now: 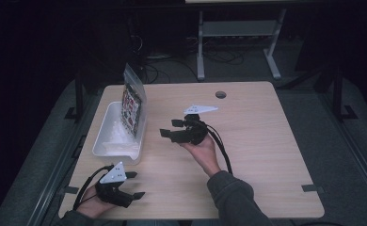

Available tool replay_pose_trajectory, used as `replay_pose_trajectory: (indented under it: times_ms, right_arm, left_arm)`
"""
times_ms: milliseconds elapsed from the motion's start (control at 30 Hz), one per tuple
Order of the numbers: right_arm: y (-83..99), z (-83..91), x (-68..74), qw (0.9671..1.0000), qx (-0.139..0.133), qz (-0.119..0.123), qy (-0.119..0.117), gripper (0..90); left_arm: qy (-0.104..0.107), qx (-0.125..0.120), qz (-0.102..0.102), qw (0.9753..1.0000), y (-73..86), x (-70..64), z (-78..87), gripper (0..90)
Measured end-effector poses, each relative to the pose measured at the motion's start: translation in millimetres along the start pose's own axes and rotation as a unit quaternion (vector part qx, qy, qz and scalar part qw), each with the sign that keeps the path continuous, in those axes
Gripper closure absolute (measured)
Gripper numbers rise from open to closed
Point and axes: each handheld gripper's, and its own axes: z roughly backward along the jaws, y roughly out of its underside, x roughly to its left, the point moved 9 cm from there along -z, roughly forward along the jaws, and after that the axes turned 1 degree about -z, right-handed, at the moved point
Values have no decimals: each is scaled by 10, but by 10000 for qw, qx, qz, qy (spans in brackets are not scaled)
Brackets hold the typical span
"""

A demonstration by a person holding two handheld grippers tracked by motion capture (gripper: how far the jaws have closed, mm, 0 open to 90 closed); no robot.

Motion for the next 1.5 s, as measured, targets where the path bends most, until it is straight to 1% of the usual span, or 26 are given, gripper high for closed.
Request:
replay_pose_trajectory:
  times_ms: [100, 133, 300, 333, 367, 400, 567, 600, 633, 667, 700, 767, 800, 867, 967, 1000, 1067, 1133, 1333, 1367, 1433, 1500]
  right_arm:
    - [12, 51, -19, 10000, -6, -60, -33, 288]
    - [30, 97, -47, 10000, -9, -63, 9, 286]
    - [64, 211, -109, 9999, -2, -118, 24, 279]
    - [64, 211, -109, 9999, -2, -118, 24, 279]
    - [77, 261, -126, 9999, -6, -123, 26, 279]
    - [77, 261, -126, 9999, -6, -123, 26, 279]
    - [148, 410, -205, 9998, 66, -147, 75, 280]
    - [148, 410, -205, 9998, 66, -147, 75, 280]
    - [173, 465, -241, 9997, 113, -161, 125, 287]
    - [173, 465, -241, 9997, 113, -161, 125, 287]
    - [191, 519, -272, 9996, 115, -196, 153, 285]
    - [204, 571, -293, 9996, 108, -232, 143, 282]
    - [204, 571, -293, 9996, 108, -232, 143, 282]
    - [229, 644, -312, 9995, 128, -212, 173, 276]
    - [249, 695, -323, 9995, 128, -219, 184, 277]
    - [266, 737, -337, 9994, 146, -209, 228, 277]
    - [275, 759, -340, 9994, 157, -208, 232, 277]
    - [294, 813, -355, 9993, 153, -186, 269, 285]
    - [374, 990, -420, 9990, 201, -235, 322, 284]
    - [374, 990, -420, 9990, 201, -235, 322, 284]
    - [440, 1073, -453, 9985, 308, -250, 370, 279]
    - [458, 1100, -464, 9985, 314, -240, 391, 278]
  left_arm:
    - [9, 9, -9, 10000, 3, -3, -3, 235]
    - [10, 10, -9, 10000, 1, -5, -3, 236]
    - [26, 11, -9, 10000, -5, -9, -7, 236]
    - [26, 11, -9, 10000, -5, -9, -7, 236]
    - [54, -30, 8, 10000, -21, -17, -12, 237]
    - [54, -30, 8, 10000, -21, -17, -12, 237]
    - [66, -10, -35, 10000, -41, -25, -34, 237]
    - [74, -14, -35, 10000, -44, -29, -39, 237]
    - [77, -8, -40, 10000, -49, -31, -45, 237]
    - [77, -8, -40, 10000, -49, -31, -45, 237]
    - [94, -17, -37, 9999, -57, -35, -49, 237]
    - [94, -26, -39, 9999, -64, -36, -52, 237]
    - [90, -33, -44, 9999, -69, -38, -53, 237]
    - [89, -36, -52, 9999, -75, -40, -57, 237]
    - [92, -8, -69, 9999, -73, -39, -65, 237]
    - [77, 9, -95, 9999, -68, -36, -68, 237]
    - [71, 14, -92, 9999, -65, -36, -67, 237]
    - [64, -3, -76, 10000, -67, -34, -64, 237]
    - [81, -5, -74, 9999, -71, -33, -67, 237]
    - [81, -5, -74, 9999, -71, -33, -67, 237]
    - [84, -35, -39, 10000, -78, -31, -67, 237]
    - [84, -36, -29, 10000, -79, -29, -67, 237]
